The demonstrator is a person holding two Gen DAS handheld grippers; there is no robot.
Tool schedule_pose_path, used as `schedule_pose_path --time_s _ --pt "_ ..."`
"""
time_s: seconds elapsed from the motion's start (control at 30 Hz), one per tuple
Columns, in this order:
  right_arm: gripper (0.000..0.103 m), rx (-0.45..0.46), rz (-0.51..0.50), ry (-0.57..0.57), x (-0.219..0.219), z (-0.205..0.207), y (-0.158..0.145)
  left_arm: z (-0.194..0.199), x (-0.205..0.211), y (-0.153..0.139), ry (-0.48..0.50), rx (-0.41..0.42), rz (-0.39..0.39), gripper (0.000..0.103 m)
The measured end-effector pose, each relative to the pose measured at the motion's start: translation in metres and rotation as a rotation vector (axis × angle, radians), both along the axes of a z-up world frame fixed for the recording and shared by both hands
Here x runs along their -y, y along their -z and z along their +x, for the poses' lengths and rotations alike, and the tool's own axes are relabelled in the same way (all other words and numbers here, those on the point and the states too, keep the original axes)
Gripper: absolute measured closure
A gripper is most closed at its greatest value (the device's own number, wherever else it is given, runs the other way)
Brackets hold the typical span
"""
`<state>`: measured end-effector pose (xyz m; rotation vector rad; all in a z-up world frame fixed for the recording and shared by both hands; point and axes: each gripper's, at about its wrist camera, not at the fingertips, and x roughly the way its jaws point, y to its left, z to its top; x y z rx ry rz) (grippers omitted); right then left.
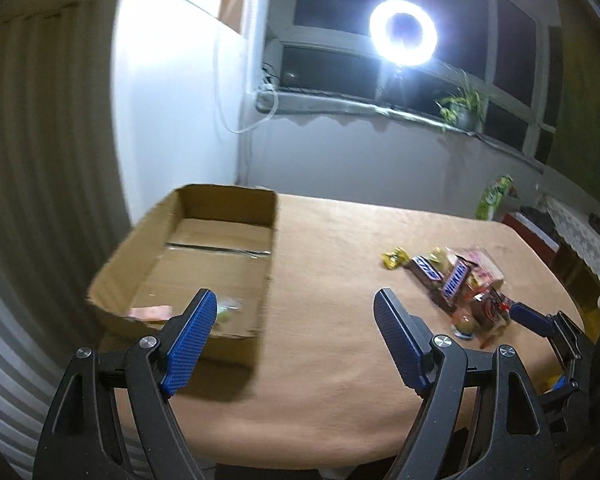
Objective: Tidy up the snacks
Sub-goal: 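Return the left gripper to the pile and grasp the round brown snack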
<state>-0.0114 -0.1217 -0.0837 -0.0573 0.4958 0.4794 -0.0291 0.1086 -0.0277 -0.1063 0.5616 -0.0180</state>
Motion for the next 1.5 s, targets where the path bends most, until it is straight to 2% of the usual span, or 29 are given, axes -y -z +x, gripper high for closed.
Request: schedule_pose_path --time_s 0.43,0.6,0.63,0.7,0.8,1.03,1.2,1.27,1.4,1.43,1.5 --pt "0.001 -0.095 -0.006 0.182 0.101 0.015 0.038 0.03 0.097 0.033 0.218 -0.112 0.039 0.022" --pt "0.004 -0.118 0.0 0.212 0.124 0.016 0.049 0.041 0.135 0.051 0.311 -0.151 0.071 0.022" --pt "0.006 -0.123 0.001 0.209 0.126 0.017 0.051 0.044 0.143 0.056 0.329 -0.159 0.079 0.022" --pt "0.015 -0.131 -0.002 0.201 0.128 0.018 0.055 0.047 0.154 0.062 0.358 -0.176 0.086 0.022" --pt "0.022 -0.143 -0.012 0.188 0.126 0.023 0.059 0.055 0.169 0.073 0.391 -0.2 0.105 0.022" --pt "0.025 -0.13 -0.049 0.165 0.121 0.039 0.064 0.07 0.181 0.085 0.416 -0.23 0.089 0.024" --pt "0.029 -0.114 -0.067 0.14 0.117 0.052 0.065 0.077 0.18 0.088 0.43 -0.223 0.075 0.034" --pt "0.035 -0.109 -0.077 0.135 0.115 0.056 0.066 0.079 0.182 0.088 0.44 -0.214 0.077 0.04" --pt "0.06 -0.104 -0.085 0.135 0.114 0.06 0.065 0.077 0.186 0.088 0.484 -0.189 0.091 0.06" --pt "0.066 -0.104 -0.084 0.135 0.115 0.061 0.065 0.077 0.187 0.088 0.488 -0.185 0.099 0.061" --pt "0.07 -0.105 -0.084 0.137 0.115 0.06 0.064 0.079 0.186 0.087 0.494 -0.185 0.089 0.064"
